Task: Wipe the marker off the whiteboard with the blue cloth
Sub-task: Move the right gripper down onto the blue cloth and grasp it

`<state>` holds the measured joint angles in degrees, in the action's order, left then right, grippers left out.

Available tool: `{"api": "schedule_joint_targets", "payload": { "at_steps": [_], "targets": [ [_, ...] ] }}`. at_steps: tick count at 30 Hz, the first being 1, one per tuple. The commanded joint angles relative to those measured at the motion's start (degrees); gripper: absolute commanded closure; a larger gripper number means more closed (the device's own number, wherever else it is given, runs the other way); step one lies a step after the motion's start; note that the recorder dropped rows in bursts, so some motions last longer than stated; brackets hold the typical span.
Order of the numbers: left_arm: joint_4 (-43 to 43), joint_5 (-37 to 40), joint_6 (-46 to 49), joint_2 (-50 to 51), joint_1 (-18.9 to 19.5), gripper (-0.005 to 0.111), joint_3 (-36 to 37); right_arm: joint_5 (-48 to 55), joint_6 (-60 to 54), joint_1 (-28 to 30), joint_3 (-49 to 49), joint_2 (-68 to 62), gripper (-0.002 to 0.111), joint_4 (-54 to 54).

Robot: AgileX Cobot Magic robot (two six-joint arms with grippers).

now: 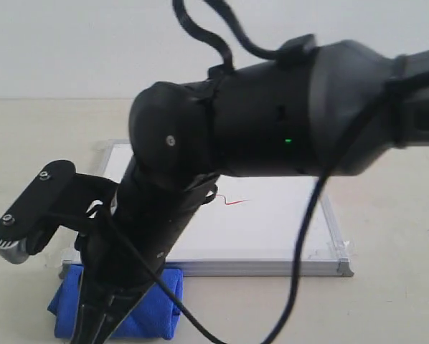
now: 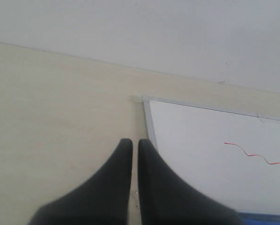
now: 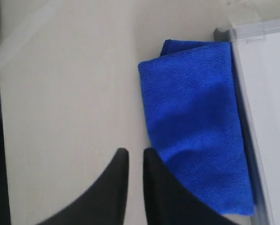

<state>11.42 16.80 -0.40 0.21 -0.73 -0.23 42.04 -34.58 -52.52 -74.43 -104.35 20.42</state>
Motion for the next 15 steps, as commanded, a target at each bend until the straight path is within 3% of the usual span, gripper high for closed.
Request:
{"api": "schedule_joint_targets", "payload": {
  "at_steps": [1, 4, 10, 15],
  "targets": [
    [-0.2, 0.0, 0.0, -0.2, 0.2, 0.102, 0.2, 3.8, 2.1, 0.0, -5.9, -4.1, 0.069, -0.9],
    [-0.2, 0.0, 0.0, -0.2, 0.2, 0.102, 0.2, 3.8, 7.1, 0.0, -7.7, -5.8, 0.050, -3.6],
    [-0.2, 0.0, 0.0, -0.2, 0.2, 0.102, 0.2, 4.0, 20.1, 0.0, -9.6, -9.7, 0.050, -13.1],
    [-0.2, 0.0, 0.0, -0.2, 0.2, 0.102, 0.2, 6.4, 26.8, 0.0, -12.1, -13.2, 0.050, -15.1]
  ]
}}
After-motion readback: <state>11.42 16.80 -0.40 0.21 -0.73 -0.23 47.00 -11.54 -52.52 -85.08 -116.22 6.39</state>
